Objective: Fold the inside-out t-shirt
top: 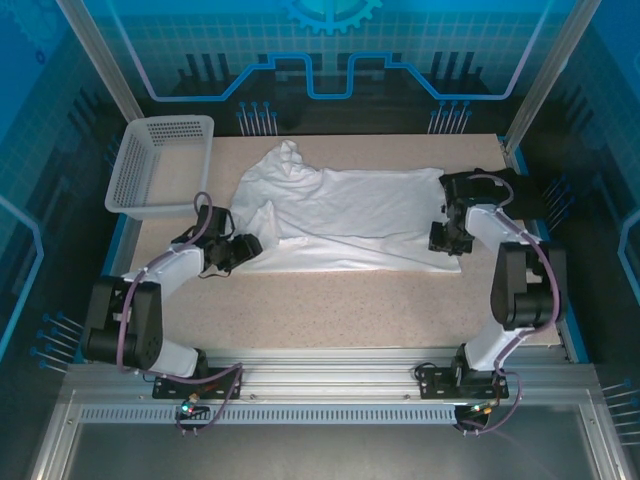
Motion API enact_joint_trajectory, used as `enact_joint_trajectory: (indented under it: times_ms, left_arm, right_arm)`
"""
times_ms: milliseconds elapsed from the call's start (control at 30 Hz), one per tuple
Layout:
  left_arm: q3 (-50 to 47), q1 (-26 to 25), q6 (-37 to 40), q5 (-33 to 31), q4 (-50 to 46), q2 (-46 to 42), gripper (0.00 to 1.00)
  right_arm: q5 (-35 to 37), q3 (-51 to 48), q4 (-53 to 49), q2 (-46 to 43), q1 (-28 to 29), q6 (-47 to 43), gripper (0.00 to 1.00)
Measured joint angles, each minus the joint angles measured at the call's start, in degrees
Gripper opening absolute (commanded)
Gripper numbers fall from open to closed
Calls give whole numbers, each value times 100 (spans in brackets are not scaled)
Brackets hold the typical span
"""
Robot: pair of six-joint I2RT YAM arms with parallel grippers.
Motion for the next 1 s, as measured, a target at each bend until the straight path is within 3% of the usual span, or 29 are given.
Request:
enact_joint_trajectory:
  times_ms: [133,367,533,700,833,1000]
  left_arm:
    - [59,0,-26,181,66,293,52]
    - [-310,0,-96,330,155,221,50]
    - [-1141,0,-306,439,260,-601,50]
    - [-1565,0,-516,479,-122,-1628,51]
    - [-1434,13,-579,450,-249,-2162,51]
    - [-984,302,-645,372,-107,-1869,52]
  right_arm:
    - [-157,-46,-55,417,-68,-28,29]
    - [-212,-400,-103,136,-179,48,29]
    - [-240,-1193,-129,-671,-455,258,28]
    - [-114,-1659,-232,-2258,-946,382,30]
    - [-238,-1563,157,-3036,-2,138,35]
    - [-380,-1438,1137,-2924,2122,-356,42]
